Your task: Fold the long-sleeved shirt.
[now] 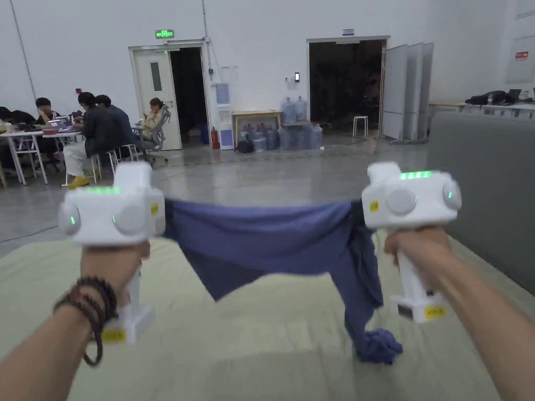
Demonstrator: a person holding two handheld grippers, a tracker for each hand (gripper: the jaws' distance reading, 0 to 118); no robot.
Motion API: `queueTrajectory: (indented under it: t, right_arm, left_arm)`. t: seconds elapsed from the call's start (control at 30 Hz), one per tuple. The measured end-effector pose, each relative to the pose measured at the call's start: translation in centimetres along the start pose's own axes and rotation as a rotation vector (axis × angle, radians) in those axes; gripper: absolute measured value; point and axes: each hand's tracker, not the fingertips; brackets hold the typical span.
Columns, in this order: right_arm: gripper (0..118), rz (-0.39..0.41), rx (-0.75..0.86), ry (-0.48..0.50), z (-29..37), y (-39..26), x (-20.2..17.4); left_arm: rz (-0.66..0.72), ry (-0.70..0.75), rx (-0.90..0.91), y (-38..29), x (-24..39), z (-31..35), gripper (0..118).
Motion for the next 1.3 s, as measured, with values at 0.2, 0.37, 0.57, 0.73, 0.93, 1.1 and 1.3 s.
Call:
queueTrajectory:
  t: [0.2,0.37,0.57,0.73,0.93,1.1,1.3]
  right_arm:
    - [9,0.013,-0.097,0.004,-2.9,-9.4,0.1]
    - [9,0.056,-0.124,0.057,2.0,-13.3,-0.2]
    - [9,0.086,-0.333,0.071,7.5,-22.0,0.4]
    - [9,0.069,-0.497,0.042,9.6,-30.1,0.3]
    - [17,-0.041,-0.526,0.064,10.3,-32.8,1.1]
    - [104,-0.146,-0.352,0.045,15.6,-29.3,3.4]
    - [0,-0.036,-0.39,-0.029,17.2,-29.8,3.7]
  left_arm:
    - [0.121,-0.044,-0.153,-10.1,-0.8,-2.4,0]
    - [0.13,-0.064,-0.189,-14.3,-2.3,0.8,0]
    - [0.063,-0.05,-0.364,-21.7,-2.9,8.3,0]
    - [0.081,-0.089,-0.498,-28.6,-2.6,13.4,0]
    - [0.157,-0.104,-0.587,-32.6,-3.7,13.4,0]
    - [0.159,-0.151,-0.474,-29.5,-4.6,16.8,108]
    - [0.102,-0.147,-0.406,-27.0,-2.6,20.1,0]
